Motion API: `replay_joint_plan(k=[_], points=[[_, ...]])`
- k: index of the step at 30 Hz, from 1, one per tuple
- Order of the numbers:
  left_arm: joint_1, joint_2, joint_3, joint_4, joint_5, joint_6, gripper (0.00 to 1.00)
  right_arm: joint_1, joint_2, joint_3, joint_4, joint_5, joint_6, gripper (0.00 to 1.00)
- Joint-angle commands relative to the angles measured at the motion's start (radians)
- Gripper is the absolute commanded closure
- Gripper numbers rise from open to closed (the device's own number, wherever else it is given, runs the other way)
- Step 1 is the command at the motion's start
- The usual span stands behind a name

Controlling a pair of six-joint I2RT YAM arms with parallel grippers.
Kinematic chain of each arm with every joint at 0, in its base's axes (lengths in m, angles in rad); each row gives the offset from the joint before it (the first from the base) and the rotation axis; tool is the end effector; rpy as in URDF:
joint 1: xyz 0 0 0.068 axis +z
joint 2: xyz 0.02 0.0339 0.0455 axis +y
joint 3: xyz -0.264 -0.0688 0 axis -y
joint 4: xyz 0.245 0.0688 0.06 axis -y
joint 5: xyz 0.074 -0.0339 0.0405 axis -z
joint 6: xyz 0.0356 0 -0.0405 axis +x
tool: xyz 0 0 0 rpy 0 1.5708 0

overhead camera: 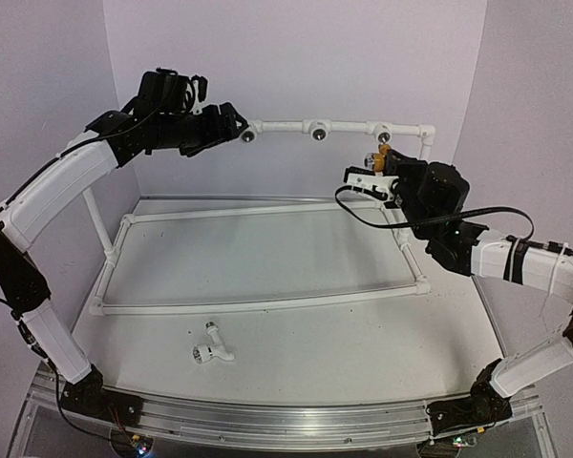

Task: Install the water faucets
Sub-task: Hold the pipeline at the center of the board.

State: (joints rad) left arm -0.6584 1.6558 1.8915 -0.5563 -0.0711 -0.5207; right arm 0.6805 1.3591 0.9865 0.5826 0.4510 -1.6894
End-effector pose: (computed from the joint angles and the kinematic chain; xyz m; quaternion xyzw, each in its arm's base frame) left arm 0.2946 -0.2247 0.4576 0.0350 0.8099 -0.3012 0.5021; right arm 0.2571 0.1882 0.3604 -0.5027 0.3918 -0.4893 0.5953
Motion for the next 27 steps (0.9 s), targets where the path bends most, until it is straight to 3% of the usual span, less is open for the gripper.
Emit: replay_joint_plan(k=[1,6,14,20,27], points=[[0.056,-0.004,0.009,-0.033,0.137,-0.11,0.13,-0.002,0.017,0.059,0.035,-0.019,0.02,1.0],[0.057,0.066,0.076,-0.029,0.281,-0.153,0.09,-0.002,0.034,0.073,0.024,-0.006,0.023,1.0],[0.057,0.091,0.038,0.074,0.277,-0.236,0.11,-0.002,0.03,0.069,0.021,-0.002,0.035,1.0],[0.056,0.081,-0.013,0.187,0.219,-0.291,0.23,-0.002,0.028,0.065,0.02,0.005,0.038,1.0],[0.056,0.111,0.016,0.198,0.213,-0.304,0.32,-0.002,0.049,0.105,0.023,0.017,0.045,1.0]])
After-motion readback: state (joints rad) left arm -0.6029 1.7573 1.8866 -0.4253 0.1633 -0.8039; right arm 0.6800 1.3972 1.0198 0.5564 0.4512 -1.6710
